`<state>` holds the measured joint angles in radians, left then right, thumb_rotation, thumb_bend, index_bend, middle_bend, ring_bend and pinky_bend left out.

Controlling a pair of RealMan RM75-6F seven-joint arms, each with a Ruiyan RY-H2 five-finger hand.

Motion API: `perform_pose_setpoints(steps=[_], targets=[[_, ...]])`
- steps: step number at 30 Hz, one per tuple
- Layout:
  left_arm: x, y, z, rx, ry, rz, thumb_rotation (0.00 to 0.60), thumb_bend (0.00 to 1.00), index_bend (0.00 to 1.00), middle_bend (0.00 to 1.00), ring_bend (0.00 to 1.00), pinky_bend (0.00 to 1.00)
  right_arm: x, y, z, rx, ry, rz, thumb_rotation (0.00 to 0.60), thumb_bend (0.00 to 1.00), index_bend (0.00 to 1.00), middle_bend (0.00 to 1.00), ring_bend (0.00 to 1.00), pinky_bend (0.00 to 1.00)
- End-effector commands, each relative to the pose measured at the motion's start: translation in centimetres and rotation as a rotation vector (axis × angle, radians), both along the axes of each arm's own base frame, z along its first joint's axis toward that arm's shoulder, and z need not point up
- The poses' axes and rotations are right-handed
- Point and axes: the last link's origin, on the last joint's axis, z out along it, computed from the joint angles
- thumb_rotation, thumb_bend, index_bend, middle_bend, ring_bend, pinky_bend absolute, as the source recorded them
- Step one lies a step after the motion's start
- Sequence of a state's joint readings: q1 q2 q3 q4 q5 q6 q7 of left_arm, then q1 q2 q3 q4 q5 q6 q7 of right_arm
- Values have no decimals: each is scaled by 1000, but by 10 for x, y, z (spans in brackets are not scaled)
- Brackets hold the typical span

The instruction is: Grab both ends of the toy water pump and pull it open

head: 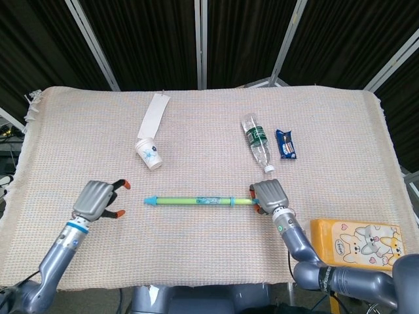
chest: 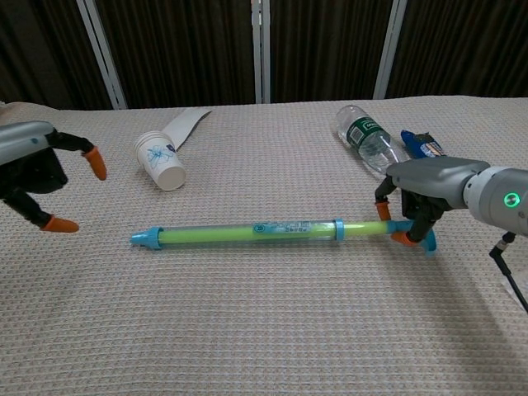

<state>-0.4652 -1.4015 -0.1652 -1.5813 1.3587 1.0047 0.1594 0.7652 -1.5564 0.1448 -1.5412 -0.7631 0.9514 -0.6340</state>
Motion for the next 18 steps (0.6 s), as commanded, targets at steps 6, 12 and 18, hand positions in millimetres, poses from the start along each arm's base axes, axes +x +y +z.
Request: perform_pose_setpoints(steps=[6, 12, 18], targets=[[47, 34, -52, -142, 14, -3, 600, 0, 378, 957, 877, 1000, 3, -1, 0, 6, 7, -5, 600, 492, 697, 1000, 1000, 1000], [54, 38, -67, -174, 36, 13, 600, 0, 382, 956, 877, 1000, 3, -2, 0, 9, 9, -9, 600, 492, 701, 1000, 1000, 1000], [56, 42, -74, -188, 33, 35, 600, 0, 382, 956, 877, 1000, 3, -3, 3, 5, 10, -9, 600, 492, 700, 1000, 1000, 1000]])
